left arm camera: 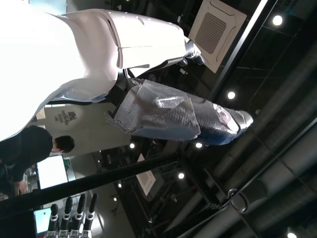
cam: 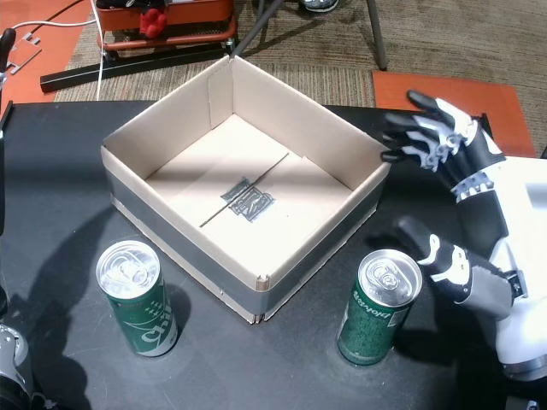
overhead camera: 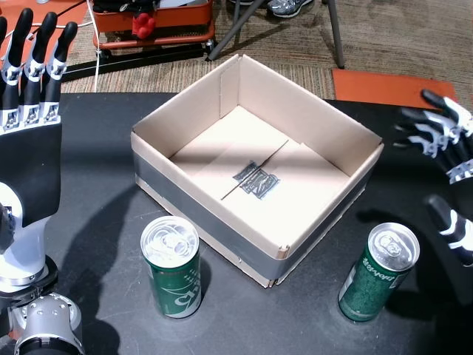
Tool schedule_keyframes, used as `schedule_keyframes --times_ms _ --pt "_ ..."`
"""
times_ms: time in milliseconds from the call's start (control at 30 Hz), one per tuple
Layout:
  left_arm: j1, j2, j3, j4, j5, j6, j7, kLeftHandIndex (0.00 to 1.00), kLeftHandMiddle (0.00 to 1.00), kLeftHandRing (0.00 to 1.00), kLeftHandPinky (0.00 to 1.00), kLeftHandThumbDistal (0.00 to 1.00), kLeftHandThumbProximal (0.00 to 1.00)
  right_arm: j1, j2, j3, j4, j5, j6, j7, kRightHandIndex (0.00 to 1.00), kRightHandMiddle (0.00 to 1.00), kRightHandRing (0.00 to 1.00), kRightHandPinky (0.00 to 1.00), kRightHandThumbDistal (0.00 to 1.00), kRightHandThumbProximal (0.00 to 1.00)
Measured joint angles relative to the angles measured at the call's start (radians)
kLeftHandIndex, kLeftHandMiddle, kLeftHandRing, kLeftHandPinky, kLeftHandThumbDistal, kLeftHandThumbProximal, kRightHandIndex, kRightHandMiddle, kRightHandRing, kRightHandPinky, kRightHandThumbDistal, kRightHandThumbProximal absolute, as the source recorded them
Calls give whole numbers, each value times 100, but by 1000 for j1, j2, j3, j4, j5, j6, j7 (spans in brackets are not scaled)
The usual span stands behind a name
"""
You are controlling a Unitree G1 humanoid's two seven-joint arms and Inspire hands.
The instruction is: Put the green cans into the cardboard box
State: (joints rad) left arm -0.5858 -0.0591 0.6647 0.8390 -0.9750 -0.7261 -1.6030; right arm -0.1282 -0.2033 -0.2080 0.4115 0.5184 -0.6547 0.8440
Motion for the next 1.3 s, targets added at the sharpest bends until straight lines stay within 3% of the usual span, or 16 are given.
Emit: schedule_keyframes --times_ms 133,200,300,400,500,733,1300 --pt "0 0 5 0 0 0 0 100 100 100 100 68 74 23 3 2 -51 105 181 51 74 79 81 83 69 18" --pt "0 0 5 0 0 0 0 100 100 100 100 67 74 25 9 -2 -55 145 241 89 74 79 82 83 63 13" --pt "0 0 5 0 0 0 0 100 100 100 100 65 75 27 26 -10 -54 147 253 115 72 76 80 81 66 12" --pt "0 1 4 0 0 0 0 100 100 100 100 65 74 28 30 -16 -53 51 167 64 73 76 79 80 65 9" --pt "0 1 5 0 -1 -5 0 100 100 100 100 67 75 28 29 -17 -41 -41 75 17 73 76 78 80 77 7" --pt "0 2 5 0 0 -10 0 100 100 100 100 67 78 38 18 0 -32 -140 15 -51 73 75 77 80 99 17" --pt "0 12 6 9 0 -17 0 100 100 100 100 65 79 42 -24 32 0 -203 -17 -120 71 76 80 83 100 25"
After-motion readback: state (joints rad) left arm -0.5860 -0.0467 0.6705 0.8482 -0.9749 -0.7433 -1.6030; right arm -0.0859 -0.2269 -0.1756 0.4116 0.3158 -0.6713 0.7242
